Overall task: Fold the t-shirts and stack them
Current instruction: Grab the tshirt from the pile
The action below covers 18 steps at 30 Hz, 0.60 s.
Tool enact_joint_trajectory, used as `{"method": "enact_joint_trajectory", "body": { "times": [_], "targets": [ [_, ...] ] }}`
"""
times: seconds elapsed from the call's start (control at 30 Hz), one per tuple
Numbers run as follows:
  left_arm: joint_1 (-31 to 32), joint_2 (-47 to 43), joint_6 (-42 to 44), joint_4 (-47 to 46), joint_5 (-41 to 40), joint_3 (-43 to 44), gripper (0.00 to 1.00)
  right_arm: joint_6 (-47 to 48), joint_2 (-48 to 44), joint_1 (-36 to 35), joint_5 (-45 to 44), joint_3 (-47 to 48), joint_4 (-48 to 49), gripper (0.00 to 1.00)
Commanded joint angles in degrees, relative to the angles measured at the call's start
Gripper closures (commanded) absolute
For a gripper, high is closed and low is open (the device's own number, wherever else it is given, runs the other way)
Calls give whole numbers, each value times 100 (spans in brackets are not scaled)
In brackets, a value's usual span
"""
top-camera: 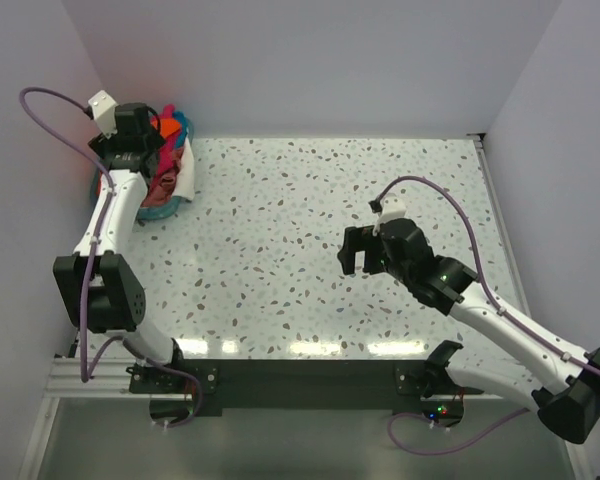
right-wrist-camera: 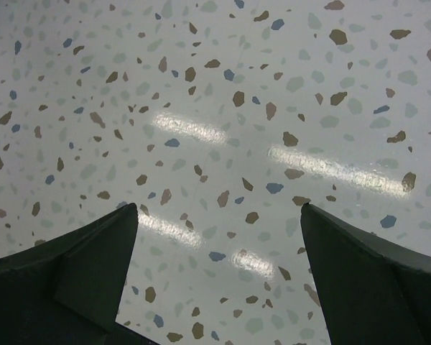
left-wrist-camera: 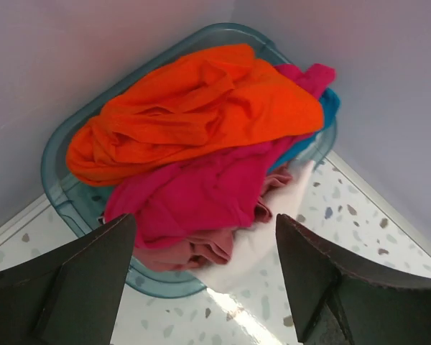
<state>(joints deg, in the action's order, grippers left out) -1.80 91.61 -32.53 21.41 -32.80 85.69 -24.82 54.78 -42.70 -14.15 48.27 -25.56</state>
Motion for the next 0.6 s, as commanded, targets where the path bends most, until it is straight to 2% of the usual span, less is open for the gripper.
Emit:
{"method": "enact_joint_trajectory", "body": {
  "times": [0.0,0.4,0.57],
  "targets": [
    [-477,383,-166,-180,-113,403,18,47,41,-2,228,323,253,1],
    [-830,2614,318,-216,212,2073,19,223,32,-2,194,42,482,1],
    [-874,3064,221,-181,282,2469,22,249,146,-2,123,-19,544,1]
  ]
}}
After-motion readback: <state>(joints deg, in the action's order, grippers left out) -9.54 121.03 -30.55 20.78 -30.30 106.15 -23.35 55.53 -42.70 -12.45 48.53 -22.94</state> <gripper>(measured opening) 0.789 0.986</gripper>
